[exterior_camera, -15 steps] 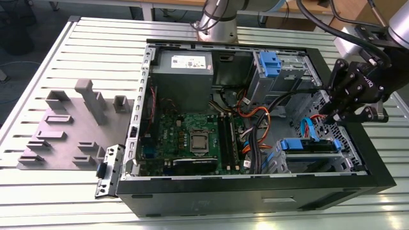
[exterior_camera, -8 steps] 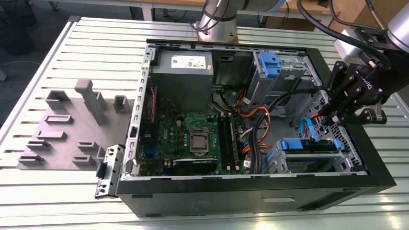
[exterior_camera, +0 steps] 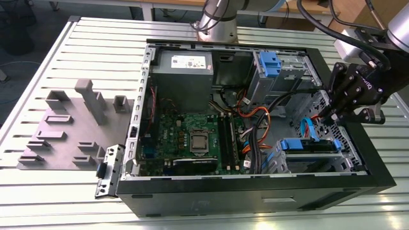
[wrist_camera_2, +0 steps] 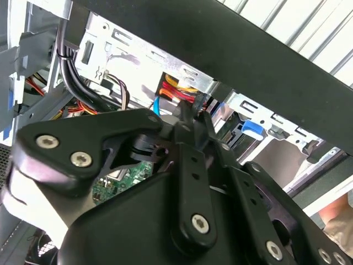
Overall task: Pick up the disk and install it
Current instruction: 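Insert the second disk wire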
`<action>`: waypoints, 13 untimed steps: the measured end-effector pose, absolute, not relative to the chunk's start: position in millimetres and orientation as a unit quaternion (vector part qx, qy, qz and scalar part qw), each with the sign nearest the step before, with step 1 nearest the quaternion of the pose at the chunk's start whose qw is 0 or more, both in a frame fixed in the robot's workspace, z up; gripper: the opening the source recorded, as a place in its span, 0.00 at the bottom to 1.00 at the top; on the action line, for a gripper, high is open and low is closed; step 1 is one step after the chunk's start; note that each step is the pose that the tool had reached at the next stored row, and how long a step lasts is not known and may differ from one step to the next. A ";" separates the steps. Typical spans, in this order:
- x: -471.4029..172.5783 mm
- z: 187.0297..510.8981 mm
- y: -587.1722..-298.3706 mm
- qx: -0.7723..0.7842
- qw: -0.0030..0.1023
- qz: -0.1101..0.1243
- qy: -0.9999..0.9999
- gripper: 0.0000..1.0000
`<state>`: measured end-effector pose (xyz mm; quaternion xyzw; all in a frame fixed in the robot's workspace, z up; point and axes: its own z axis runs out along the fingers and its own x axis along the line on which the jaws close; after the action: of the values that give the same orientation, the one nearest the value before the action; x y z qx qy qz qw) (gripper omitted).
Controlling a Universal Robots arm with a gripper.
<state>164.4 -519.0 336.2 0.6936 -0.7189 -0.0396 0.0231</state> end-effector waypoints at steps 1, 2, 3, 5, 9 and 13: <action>164.3 336.3 -519.0 0.694 0.023 -0.040 -0.719 0.16; 164.3 336.3 -519.0 0.694 0.023 -0.040 -0.719 0.16; 164.3 336.3 -519.0 0.694 0.023 -0.040 -0.719 0.16; 164.3 336.2 -519.0 0.694 0.023 -0.040 -0.719 0.16; 164.3 336.2 -519.0 0.694 0.023 -0.040 -0.719 0.16; 164.3 336.9 -519.1 0.694 0.023 -0.040 -0.719 0.16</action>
<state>164.3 -519.1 336.9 0.6936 -0.7189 -0.0398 0.0231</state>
